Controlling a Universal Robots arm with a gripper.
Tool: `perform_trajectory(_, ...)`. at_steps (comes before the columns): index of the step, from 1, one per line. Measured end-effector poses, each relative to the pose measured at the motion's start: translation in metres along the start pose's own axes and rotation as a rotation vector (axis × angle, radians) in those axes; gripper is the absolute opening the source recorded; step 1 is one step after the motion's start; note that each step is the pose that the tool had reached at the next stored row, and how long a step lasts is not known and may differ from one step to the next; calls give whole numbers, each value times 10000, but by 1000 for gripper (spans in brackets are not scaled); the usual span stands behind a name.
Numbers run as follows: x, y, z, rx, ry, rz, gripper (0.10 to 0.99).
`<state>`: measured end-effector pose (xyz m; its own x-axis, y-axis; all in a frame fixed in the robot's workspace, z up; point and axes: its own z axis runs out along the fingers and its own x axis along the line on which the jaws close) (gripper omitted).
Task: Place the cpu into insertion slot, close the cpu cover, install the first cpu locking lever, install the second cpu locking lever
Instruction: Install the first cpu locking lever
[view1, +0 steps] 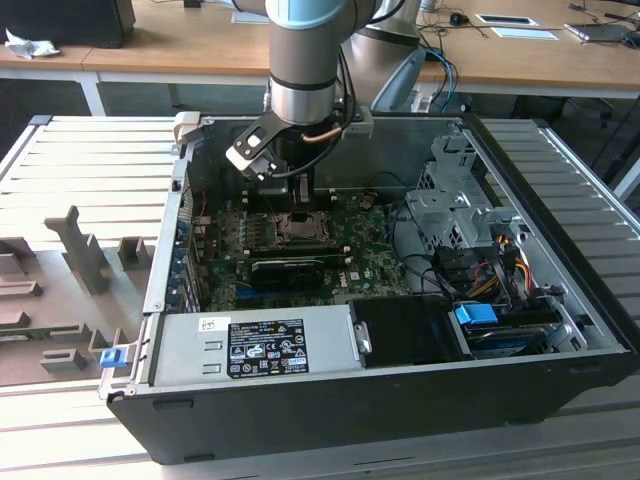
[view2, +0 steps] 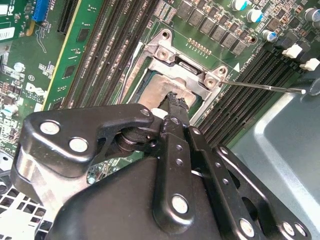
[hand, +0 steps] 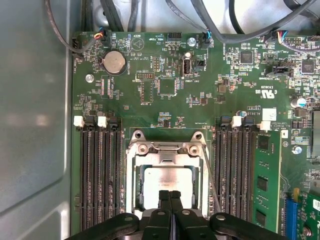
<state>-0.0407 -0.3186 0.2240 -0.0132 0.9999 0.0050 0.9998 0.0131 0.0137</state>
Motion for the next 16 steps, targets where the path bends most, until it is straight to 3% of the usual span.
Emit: perform_trajectory(16, 0, 1, -27, 0, 0, -1, 106)
